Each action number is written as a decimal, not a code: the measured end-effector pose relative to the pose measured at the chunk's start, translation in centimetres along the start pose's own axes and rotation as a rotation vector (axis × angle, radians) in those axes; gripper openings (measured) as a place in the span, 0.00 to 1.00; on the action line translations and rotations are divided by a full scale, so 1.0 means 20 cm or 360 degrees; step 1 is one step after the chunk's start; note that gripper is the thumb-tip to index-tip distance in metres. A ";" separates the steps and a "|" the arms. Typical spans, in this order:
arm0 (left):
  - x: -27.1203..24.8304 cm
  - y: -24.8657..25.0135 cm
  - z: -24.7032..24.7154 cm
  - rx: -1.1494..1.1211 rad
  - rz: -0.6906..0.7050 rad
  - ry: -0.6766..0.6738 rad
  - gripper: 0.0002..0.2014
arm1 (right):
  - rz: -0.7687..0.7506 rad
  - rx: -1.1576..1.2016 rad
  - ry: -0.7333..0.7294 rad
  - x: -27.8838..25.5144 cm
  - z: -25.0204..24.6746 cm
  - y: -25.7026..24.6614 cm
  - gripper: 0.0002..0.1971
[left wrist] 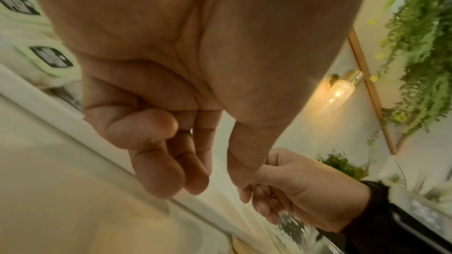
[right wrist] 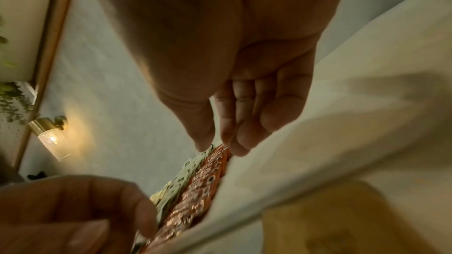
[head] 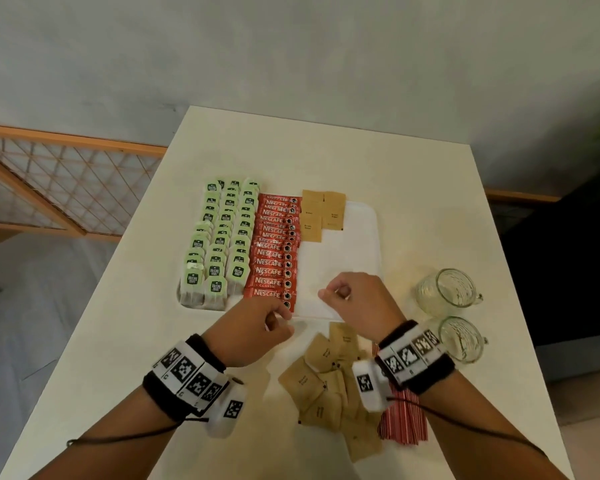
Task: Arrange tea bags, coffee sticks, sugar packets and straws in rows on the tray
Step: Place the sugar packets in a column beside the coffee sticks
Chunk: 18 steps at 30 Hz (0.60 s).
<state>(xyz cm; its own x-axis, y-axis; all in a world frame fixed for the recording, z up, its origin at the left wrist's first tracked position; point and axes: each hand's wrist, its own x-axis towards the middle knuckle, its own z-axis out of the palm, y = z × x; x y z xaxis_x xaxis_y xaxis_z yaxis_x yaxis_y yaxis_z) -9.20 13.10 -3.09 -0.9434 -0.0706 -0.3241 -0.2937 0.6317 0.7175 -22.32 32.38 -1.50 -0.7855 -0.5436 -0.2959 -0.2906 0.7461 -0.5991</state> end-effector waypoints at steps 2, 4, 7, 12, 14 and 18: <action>0.01 0.02 0.05 -0.0001 0.0009 -0.0068 0.10 | 0.0008 -0.0052 -0.0011 -0.10 0.03 0.04 0.12; 0.02 0.04 0.10 -0.0012 0.0033 -0.0136 0.12 | 0.0023 -0.0094 -0.0018 -0.17 0.05 0.08 0.12; 0.03 0.08 0.16 0.0089 0.0073 -0.0210 0.19 | 0.0066 -0.0179 -0.0014 -0.26 0.08 0.12 0.13; 0.07 0.13 0.21 0.0350 0.0126 -0.0271 0.29 | 0.0128 -0.0286 0.0064 -0.31 0.14 0.19 0.15; 0.07 0.16 0.21 0.0474 0.0185 -0.0309 0.32 | 0.0143 -0.0312 0.0074 -0.32 0.17 0.20 0.15; 0.07 0.19 0.20 0.0672 0.0233 -0.0320 0.30 | 0.0137 -0.0349 0.0075 -0.33 0.18 0.19 0.15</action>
<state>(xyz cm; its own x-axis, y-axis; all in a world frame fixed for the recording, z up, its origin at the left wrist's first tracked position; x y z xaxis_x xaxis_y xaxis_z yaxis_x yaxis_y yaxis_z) -11.00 18.55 -3.30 -0.9093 0.1666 -0.3812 -0.0330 0.8846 0.4652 -16.21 37.51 -4.51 -0.8357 -0.4597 -0.3004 -0.3293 0.8573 -0.3956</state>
